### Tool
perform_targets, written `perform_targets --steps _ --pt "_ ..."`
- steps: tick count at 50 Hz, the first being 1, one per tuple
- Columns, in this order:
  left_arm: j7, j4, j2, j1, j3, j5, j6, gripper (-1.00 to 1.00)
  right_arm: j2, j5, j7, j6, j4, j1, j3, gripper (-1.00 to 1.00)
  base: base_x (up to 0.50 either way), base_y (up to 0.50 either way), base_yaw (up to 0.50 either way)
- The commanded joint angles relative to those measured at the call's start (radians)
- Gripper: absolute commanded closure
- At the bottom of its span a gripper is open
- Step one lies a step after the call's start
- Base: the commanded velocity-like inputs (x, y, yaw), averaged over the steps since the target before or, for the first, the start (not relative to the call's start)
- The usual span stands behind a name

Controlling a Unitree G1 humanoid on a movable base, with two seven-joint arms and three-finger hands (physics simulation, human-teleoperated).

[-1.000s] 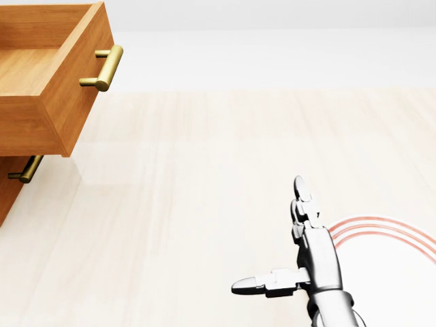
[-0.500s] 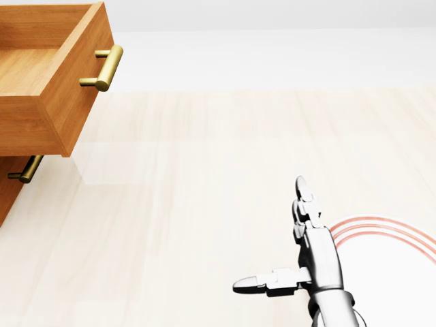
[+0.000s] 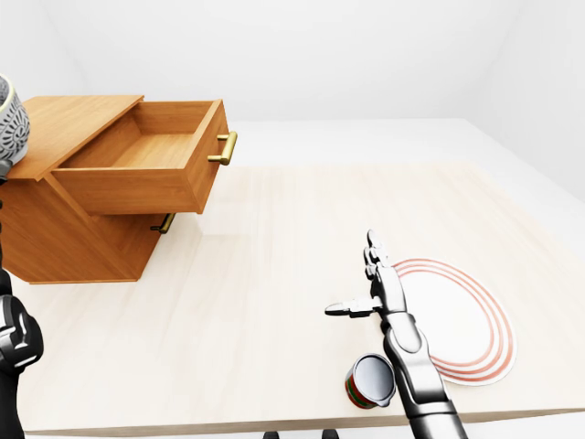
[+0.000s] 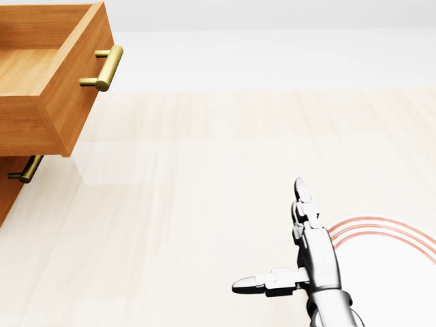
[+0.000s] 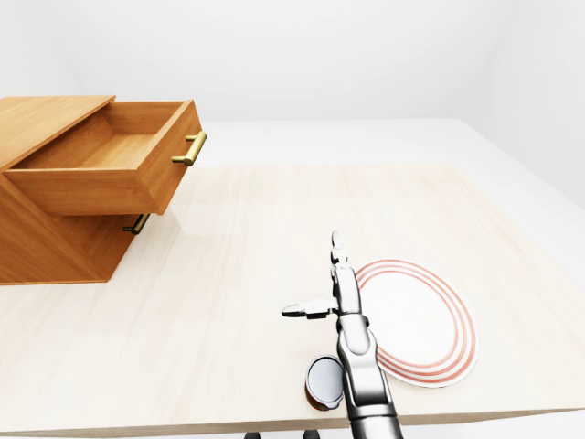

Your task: Put the bowl on top of the cabinet.

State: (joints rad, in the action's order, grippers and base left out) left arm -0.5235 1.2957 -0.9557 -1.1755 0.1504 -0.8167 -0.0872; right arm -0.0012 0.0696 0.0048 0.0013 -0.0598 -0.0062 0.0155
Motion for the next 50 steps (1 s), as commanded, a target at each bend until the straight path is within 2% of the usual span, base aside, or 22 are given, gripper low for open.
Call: perform_targets --steps 1,7,8,21,40,47,49,50 --pt "0.000 0.052 0.282 0.117 -0.002 0.052 0.000 0.90 0.000 0.004 -0.004 -0.008 -0.017 -0.004 0.001 -1.00 0.00 0.00 0.00" --pt "0.000 0.054 0.294 0.122 -0.002 0.045 0.000 0.85 -0.003 -0.002 -0.001 -0.009 -0.021 -0.006 -0.006 -1.00 0.00 0.00 0.00" --pt "0.000 0.054 0.297 0.122 0.000 0.046 0.000 -1.00 -0.002 -0.002 -0.001 -0.004 -0.013 -0.004 -0.005 -1.00 0.00 0.00 0.00" --pt "0.000 0.048 0.286 0.122 -0.002 0.050 0.000 -1.00 0.000 0.003 -0.004 -0.009 -0.029 -0.011 0.000 -1.00 0.00 0.00 0.00" --pt "0.000 0.017 0.299 0.084 -0.030 0.042 0.000 -1.00 0.000 0.003 -0.004 -0.011 -0.033 -0.012 0.000 -1.00 0.00 0.00 0.00" --pt "0.000 -0.096 0.299 0.064 -0.029 0.083 0.000 -1.00 0.001 0.006 -0.005 -0.013 -0.039 -0.014 0.002 -1.00 0.00 0.00 0.00" --pt "0.000 -0.165 0.302 0.080 -0.018 0.109 0.000 -1.00 0.002 0.007 -0.006 -0.016 -0.044 -0.016 0.004 -1.00 0.00 0.00 0.00" --pt "0.000 -0.260 0.305 0.108 -0.006 0.129 0.000 -1.00 0.002 0.008 -0.006 -0.016 -0.044 -0.015 0.005 -1.00 0.00 0.00 0.00"
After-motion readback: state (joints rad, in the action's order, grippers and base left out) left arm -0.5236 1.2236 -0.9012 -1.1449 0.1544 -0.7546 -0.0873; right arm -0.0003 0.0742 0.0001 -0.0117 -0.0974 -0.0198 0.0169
